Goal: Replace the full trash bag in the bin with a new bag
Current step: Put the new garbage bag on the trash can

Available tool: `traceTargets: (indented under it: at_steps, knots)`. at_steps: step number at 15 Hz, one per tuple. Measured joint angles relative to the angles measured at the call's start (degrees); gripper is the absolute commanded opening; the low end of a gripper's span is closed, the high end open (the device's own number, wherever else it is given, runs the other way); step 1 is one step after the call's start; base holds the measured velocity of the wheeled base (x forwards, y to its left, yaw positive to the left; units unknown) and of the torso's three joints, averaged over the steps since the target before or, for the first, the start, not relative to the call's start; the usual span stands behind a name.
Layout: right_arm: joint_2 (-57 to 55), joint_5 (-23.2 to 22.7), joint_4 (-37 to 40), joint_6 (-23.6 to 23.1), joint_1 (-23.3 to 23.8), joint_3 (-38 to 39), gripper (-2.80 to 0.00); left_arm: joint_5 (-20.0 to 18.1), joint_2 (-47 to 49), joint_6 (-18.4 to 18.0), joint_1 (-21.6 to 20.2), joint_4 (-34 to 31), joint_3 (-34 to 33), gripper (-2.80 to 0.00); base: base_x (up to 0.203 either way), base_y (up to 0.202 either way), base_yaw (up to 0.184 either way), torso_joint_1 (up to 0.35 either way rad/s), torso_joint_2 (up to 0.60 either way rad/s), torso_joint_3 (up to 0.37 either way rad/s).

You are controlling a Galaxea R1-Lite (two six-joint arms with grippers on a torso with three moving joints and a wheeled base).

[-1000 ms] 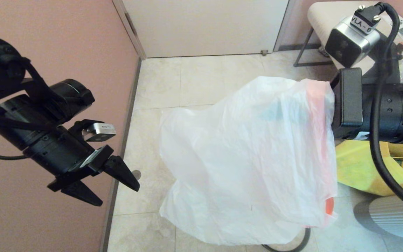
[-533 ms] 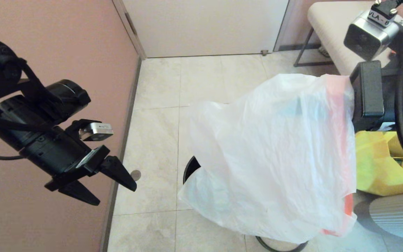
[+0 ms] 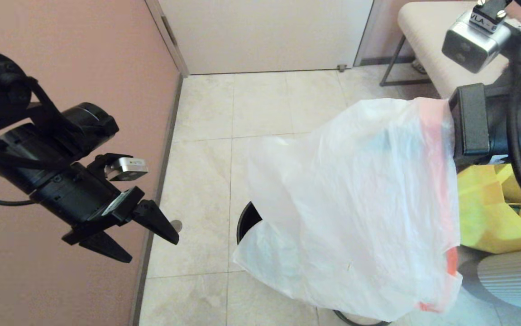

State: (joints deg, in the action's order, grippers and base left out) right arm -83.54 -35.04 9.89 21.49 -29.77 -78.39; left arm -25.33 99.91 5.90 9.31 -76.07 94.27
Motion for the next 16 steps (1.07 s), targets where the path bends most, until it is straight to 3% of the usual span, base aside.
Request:
traceTargets:
  at_steps: [5, 10, 13, 16]
  knots:
    - [-1.62, -0.05, 9.96, -5.24, 3.72, -8.83, -2.80, 0.00, 0.22, -0.05, -0.50, 0.11, -0.06, 0.00, 0.000, 0.000, 0.000, 0.000, 0.00, 0.000]
    - [-1.96, -0.10, 12.86, -5.94, 4.30, -13.85, -2.80, -0.03, 0.22, -0.06, -0.50, 0.07, -0.20, 0.00, 0.000, 0.000, 0.000, 0.000, 0.00, 0.000]
    - [-2.12, -0.16, 13.98, -8.21, 4.21, -13.81, -2.80, -0.18, 0.26, -0.06, -0.44, 0.20, -0.15, 0.00, 0.000, 0.000, 0.000, 0.000, 0.00, 0.000]
    - [-2.56, -2.59, 13.95, -9.48, 3.48, -10.29, -2.80, -3.29, 0.86, -0.08, -0.24, 4.42, 0.02, 0.00, 0.000, 0.000, 0.000, 0.000, 0.00, 0.000]
